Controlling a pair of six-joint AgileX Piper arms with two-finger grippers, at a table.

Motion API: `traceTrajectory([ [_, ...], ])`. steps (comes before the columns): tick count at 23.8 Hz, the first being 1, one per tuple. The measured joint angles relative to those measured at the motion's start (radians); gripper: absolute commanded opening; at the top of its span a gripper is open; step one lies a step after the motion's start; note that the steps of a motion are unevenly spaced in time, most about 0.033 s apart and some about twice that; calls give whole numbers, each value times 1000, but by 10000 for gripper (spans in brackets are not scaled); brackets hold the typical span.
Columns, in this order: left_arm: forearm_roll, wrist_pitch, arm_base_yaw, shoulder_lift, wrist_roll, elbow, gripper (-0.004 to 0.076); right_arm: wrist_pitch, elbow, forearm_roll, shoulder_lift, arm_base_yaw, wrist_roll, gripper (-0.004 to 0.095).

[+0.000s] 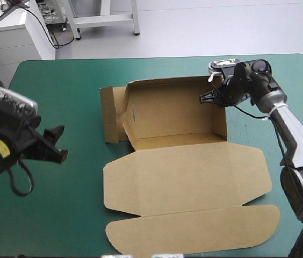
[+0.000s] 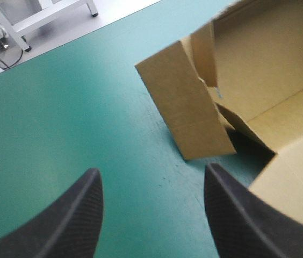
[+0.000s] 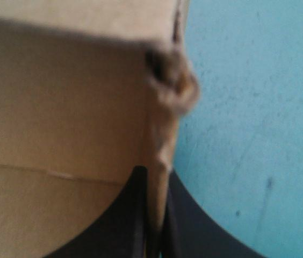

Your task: Fold the box

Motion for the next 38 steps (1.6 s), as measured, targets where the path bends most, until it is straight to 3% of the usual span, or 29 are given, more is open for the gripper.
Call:
traceTrajectory([
  [6,-121,-87,0,-438,-12,447,403,-160,-30,0,115,-9,-12,-19],
  [9,-151,-98,0,-624,-19,604,375,-124,-22,13,138,-9,-12,-19],
  [11,-181,-98,0,-784,-21,687,196,-122,-20,19,143,-9,-12,-19],
  [12,-185,-98,0,-818,-21,697,-3,-122,-20,19,143,-9,-12,-19],
  [17,-190,-32,0,-925,-22,708,-8,-120,-22,19,143,-9,-12,-3],
  [20,-190,4,0,-925,-22,715,-8,-61,-58,19,149,-9,-12,119],
  [25,-174,7,0,-925,-22,721,-8,118,-193,19,168,-3,-53,429],
  [27,-166,7,0,-925,-22,721,-8,150,-265,9,168,0,-57,497],
  [31,-163,7,0,-925,-20,721,-8,163,-380,7,152,1,-49,504],
  [38,-160,7,0,-925,-20,721,-8,174,-403,-18,40,1,-49,573],
])
